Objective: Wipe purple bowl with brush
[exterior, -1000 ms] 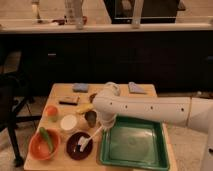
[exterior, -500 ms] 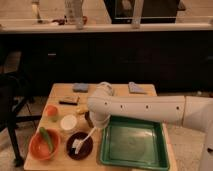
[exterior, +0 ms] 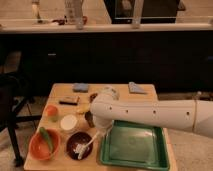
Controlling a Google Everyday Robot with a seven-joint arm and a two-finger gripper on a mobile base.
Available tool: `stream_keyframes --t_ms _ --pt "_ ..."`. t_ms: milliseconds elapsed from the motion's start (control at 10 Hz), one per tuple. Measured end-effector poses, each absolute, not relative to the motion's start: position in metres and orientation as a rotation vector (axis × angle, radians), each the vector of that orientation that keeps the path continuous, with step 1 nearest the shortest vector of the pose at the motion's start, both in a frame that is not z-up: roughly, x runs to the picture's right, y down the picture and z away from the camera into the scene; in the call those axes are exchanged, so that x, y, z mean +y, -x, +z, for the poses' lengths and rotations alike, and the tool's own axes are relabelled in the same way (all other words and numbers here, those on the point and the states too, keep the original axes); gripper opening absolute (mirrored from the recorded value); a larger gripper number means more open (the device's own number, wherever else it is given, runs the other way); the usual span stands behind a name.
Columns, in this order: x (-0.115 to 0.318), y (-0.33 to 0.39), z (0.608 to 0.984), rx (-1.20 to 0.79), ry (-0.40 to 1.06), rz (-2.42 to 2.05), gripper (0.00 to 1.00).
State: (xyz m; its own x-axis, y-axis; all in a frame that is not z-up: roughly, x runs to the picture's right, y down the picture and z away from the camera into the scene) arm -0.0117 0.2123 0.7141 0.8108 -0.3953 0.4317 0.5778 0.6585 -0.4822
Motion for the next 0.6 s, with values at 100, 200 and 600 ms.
stream_keyframes --t_ms 100,200,600 --pt "0.212 -0.003 0.717 -0.283 0.650 -0.538 0.00" --pt "0.210 -0.010 0.720 -0.267 0.652 -0.520 0.00" --pt "0.188 -0.021 0.745 -0.228 0.647 -0.483 0.00"
